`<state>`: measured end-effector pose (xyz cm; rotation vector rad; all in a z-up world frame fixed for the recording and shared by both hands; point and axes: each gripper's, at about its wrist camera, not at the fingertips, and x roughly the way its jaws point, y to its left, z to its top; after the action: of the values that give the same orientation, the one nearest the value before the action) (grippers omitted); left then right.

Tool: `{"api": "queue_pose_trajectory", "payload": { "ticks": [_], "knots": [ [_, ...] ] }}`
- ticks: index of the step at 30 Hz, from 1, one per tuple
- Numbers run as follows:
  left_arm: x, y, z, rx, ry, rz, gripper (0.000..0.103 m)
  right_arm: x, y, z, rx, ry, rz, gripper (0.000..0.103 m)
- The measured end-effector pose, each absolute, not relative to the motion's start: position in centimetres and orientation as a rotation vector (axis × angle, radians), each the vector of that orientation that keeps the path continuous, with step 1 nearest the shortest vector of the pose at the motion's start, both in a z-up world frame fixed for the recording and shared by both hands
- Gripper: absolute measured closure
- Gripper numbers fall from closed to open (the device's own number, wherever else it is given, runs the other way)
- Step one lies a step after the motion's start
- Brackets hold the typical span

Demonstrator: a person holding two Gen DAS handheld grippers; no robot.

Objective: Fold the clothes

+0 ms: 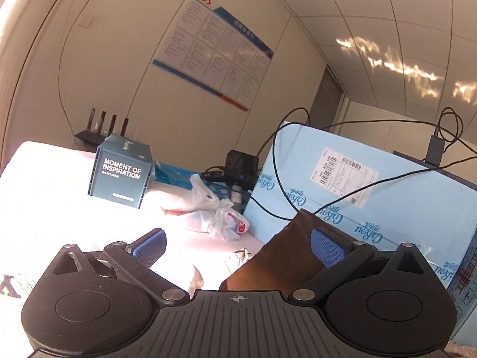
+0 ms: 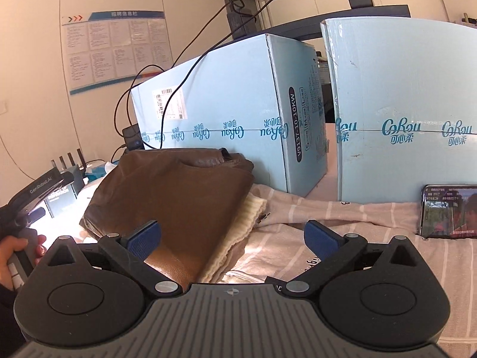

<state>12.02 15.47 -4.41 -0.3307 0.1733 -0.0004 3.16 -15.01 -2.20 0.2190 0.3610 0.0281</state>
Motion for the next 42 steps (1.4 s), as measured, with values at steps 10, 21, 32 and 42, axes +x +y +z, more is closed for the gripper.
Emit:
{"api": "queue_pose_trajectory", "payload": {
  "ticks": [10, 21, 32, 42],
  "knots": [
    [5.6, 9.8, -1.6, -0.136, 0.389, -0.106, 0.0, 1.1, -15.0, -1.7, 0.105, 0.428, 0.125, 0.0],
    [-0.2, 5.1, 0.2, -0.036, 0.373, -0.028, 0.0, -0.1, -17.2, -0.7, 0.095, 0.512, 0.219, 0.0],
    [-1.8, 3.0, 0.8, -0.065, 0.317, 0.044, 0.0, -1.2, -18.3, 0.7, 0.099, 0.502, 0.292, 0.0],
    [-2.5, 1.8, 0.6, -0.037, 0.328, 0.044, 0.0, -1.5, -19.1, 1.2, 0.121, 0.496, 0.304, 0.0]
  ]
}}
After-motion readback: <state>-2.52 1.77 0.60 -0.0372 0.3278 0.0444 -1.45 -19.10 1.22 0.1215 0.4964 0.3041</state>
